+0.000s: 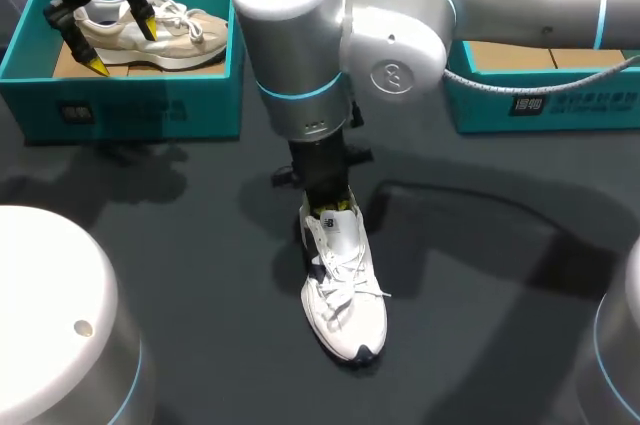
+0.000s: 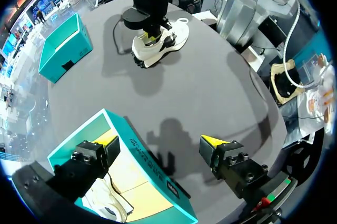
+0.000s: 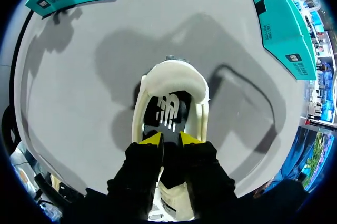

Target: Take the shoe out of the shoebox, open the shoe tongue, remove and reinsert the insole, then place the shoe into the shoebox

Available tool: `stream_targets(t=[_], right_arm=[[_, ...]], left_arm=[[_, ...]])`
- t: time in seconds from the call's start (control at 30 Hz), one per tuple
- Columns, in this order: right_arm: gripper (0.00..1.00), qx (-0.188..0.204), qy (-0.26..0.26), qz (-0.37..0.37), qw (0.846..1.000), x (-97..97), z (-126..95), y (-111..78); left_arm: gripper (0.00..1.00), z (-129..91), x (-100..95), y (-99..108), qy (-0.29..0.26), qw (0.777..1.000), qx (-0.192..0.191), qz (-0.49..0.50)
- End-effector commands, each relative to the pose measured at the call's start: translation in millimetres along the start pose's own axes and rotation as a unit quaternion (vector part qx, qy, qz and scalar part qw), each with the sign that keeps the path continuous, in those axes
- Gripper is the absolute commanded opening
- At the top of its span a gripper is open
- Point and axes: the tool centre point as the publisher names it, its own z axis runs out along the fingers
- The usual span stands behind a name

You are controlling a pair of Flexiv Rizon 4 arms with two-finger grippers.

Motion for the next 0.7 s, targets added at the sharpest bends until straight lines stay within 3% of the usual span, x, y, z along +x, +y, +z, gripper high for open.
stream_targets(t=[0.03, 0.57, 0.7], right_arm=[[0.29, 0.004, 0.001, -0.004, 1.000, -2.3, -1.6, -3.7], [0.48, 0.019, 0.008, -0.011, 1.000, 0.5, 3.1, -13.3], [0.67, 0.021, 0.012, -0.009, 1.000, 1.3, 4.6, -15.6]], left_arm=[[1.00, -0.2, -0.3, 0.1, 0.001, 1.000, -0.001, 0.000], [1.00, -0.2, -0.3, 0.1, 0.001, 1.000, -0.001, 0.000], [1.00, -0.2, -0.3, 0.1, 0.001, 1.000, -0.001, 0.000]])
